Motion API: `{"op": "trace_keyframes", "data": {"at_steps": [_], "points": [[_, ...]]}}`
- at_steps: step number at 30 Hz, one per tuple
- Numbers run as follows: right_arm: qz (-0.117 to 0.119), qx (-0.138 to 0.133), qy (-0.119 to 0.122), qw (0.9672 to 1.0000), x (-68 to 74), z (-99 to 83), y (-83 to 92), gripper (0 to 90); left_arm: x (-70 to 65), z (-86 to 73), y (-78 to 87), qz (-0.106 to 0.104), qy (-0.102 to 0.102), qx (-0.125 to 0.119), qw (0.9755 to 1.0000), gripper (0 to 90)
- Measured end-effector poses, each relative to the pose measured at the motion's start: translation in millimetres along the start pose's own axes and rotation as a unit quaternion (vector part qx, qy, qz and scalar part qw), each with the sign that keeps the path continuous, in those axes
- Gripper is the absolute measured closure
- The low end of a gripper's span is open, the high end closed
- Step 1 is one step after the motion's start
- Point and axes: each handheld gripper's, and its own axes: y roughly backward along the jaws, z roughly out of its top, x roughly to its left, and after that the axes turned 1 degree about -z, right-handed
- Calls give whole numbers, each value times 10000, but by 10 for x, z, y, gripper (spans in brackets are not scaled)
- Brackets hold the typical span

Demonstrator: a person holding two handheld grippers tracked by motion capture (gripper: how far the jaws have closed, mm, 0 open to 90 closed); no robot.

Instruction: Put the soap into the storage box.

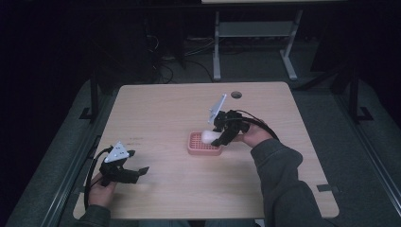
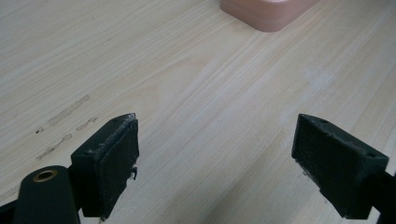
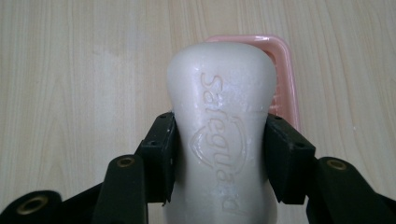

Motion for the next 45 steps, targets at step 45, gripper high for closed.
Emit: {"op": "trace_keyframes", "data": {"at_steps": [45], "points": [[233,165,-210,9994,-317,124,-374,485,-7,-4,17,7,8,-42,10000,144]]}}
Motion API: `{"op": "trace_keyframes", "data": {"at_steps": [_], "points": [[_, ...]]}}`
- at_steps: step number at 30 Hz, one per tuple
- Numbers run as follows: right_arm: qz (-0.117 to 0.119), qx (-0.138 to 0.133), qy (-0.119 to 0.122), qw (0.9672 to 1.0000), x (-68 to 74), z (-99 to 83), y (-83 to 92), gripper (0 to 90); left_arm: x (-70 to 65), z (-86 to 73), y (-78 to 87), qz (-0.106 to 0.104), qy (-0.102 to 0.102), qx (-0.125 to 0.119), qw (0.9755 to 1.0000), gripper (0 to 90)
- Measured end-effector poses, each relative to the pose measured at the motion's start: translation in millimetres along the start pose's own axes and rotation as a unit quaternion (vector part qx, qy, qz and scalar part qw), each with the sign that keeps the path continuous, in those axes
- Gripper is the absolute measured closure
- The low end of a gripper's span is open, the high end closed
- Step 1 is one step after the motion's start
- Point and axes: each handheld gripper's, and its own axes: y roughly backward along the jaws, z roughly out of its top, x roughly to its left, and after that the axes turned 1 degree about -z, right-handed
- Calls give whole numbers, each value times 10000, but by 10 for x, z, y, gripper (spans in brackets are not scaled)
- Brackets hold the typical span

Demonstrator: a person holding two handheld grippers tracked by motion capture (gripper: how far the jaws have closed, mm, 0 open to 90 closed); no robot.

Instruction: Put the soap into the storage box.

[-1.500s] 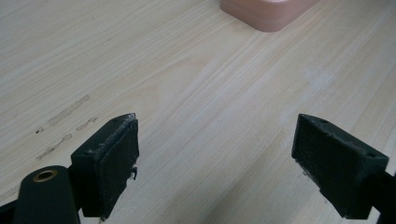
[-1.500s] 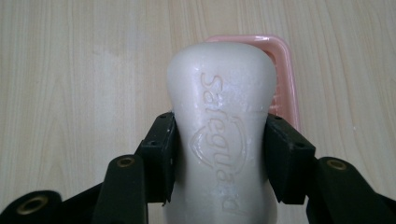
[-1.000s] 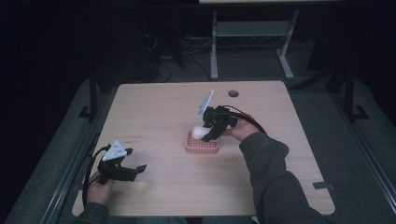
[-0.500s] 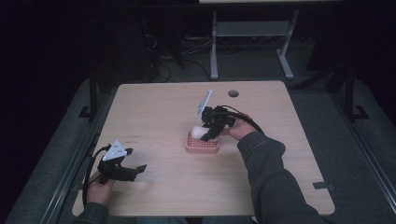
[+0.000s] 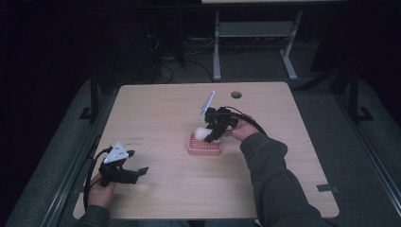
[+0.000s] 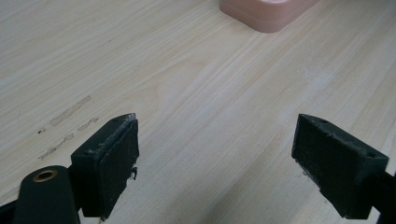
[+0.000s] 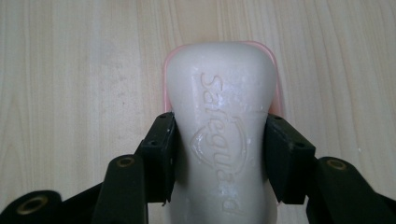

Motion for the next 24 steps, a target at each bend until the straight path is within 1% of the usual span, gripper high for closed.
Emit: {"op": "trace_keyframes", "data": {"at_steps": [3,4,10,12,17,24], "points": [[27,36,-53,10000,-17,-10,-24,485,-1,0,0,0,-1,-2,10000,145],[29,44,-48,10000,-25,-12,-32,485,0,2,5,5,-44,34,10000,145],[64,78,-93,9999,-63,-28,-78,485,-2,2,9,9,-35,26,10000,144],[88,161,-157,9997,-77,-34,-110,485,-1,0,12,13,-34,25,10000,144],[94,223,-143,9996,-83,-25,-159,485,0,0,12,13,-37,27,10000,144],[147,228,-104,9996,-78,23,-231,485,0,-1,17,12,-33,17,10000,144]]}}
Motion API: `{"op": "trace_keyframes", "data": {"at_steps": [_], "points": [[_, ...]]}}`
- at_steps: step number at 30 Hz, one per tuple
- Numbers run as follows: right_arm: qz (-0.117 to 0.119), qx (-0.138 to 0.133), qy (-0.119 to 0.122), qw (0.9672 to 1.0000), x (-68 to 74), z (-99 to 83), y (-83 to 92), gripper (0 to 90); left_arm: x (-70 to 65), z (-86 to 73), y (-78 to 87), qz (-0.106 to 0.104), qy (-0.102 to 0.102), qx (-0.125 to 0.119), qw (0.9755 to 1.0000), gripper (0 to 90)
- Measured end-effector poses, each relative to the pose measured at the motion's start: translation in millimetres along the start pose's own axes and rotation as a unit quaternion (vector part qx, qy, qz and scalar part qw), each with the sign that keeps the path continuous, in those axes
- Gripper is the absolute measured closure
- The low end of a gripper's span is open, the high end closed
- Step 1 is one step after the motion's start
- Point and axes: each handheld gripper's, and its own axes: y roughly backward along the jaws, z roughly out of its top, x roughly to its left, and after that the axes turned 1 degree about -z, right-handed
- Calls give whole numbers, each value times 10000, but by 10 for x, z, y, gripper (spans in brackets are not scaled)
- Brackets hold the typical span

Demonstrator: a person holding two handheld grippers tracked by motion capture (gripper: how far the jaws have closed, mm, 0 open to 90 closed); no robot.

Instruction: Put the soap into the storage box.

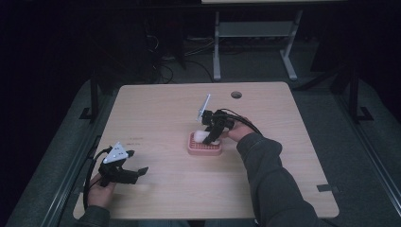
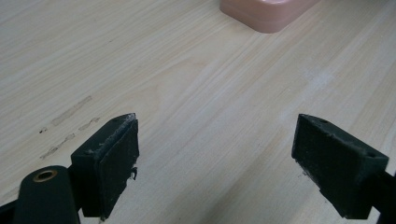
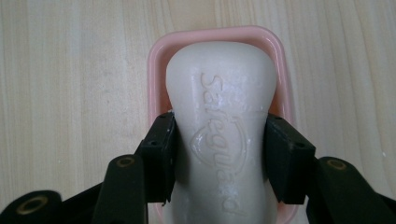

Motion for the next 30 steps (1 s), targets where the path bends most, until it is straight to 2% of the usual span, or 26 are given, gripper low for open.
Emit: {"op": "trace_keyframes", "data": {"at_steps": [13,21,30], "points": [[24,121,8,9999,-18,43,-138,484,1,-6,5,4,50,-50,10000,144],[-56,333,65,9994,1,69,-229,483,0,-7,5,-4,61,-53,10000,144],[-40,339,30,9994,-2,65,-233,482,1,-7,1,-12,50,-44,10000,144]]}}
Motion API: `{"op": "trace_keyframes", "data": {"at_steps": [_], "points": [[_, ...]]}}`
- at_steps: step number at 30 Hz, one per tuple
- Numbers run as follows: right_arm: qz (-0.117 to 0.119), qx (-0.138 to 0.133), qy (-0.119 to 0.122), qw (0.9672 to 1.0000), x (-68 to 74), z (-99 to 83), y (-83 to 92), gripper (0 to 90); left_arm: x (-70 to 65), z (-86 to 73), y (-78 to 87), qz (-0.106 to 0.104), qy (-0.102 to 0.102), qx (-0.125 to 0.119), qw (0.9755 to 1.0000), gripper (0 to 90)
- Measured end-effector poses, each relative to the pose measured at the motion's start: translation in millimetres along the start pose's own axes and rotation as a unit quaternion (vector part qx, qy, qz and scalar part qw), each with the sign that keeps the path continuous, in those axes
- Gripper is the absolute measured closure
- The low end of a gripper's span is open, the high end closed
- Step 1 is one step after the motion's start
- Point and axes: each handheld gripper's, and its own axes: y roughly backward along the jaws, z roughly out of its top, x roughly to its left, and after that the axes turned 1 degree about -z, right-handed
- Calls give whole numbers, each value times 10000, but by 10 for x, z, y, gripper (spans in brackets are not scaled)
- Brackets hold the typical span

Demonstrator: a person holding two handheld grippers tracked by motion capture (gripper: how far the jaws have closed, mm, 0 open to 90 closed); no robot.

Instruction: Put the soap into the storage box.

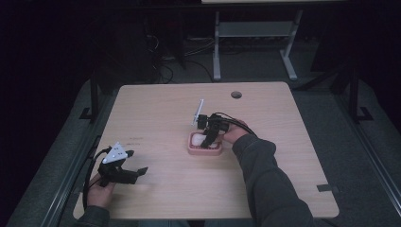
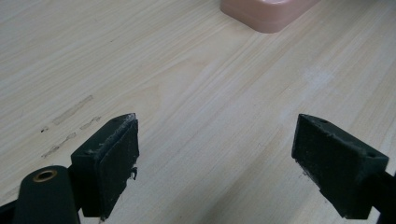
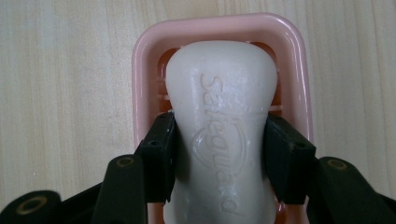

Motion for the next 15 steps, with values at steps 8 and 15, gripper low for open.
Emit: {"op": "trace_keyframes", "data": {"at_steps": [8,15], "points": [[-9,16,-67,10000,-7,-16,14,476,1,0,-2,-10,1,1,10000,144],[-6,-157,-137,9998,-8,-59,61,461,3,2,-3,-18,-38,24,10000,144]]}}
